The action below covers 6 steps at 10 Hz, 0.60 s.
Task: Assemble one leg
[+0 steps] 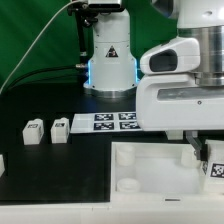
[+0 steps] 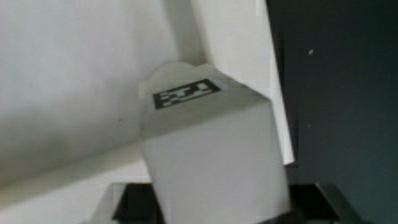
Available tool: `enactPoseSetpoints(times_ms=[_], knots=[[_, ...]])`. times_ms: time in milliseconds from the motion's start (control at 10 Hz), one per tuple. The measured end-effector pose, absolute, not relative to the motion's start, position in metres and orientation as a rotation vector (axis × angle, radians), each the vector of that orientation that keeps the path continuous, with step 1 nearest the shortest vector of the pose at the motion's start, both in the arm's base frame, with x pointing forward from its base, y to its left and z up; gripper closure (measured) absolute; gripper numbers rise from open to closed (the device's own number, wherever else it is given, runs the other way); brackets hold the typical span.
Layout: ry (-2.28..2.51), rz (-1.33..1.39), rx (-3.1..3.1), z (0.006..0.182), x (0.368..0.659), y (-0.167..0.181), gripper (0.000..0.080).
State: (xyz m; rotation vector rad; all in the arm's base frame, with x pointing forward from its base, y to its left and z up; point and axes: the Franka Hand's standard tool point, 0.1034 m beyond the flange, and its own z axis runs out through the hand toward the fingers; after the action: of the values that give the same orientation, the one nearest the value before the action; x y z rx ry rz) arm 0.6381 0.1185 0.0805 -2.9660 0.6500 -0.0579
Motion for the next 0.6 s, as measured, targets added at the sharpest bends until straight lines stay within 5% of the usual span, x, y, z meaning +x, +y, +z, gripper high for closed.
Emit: enactPoseSetpoints(times_ms=[600], knots=[[1.791,0.045,-2.375,0.078,0.636,0.1,0.0486]])
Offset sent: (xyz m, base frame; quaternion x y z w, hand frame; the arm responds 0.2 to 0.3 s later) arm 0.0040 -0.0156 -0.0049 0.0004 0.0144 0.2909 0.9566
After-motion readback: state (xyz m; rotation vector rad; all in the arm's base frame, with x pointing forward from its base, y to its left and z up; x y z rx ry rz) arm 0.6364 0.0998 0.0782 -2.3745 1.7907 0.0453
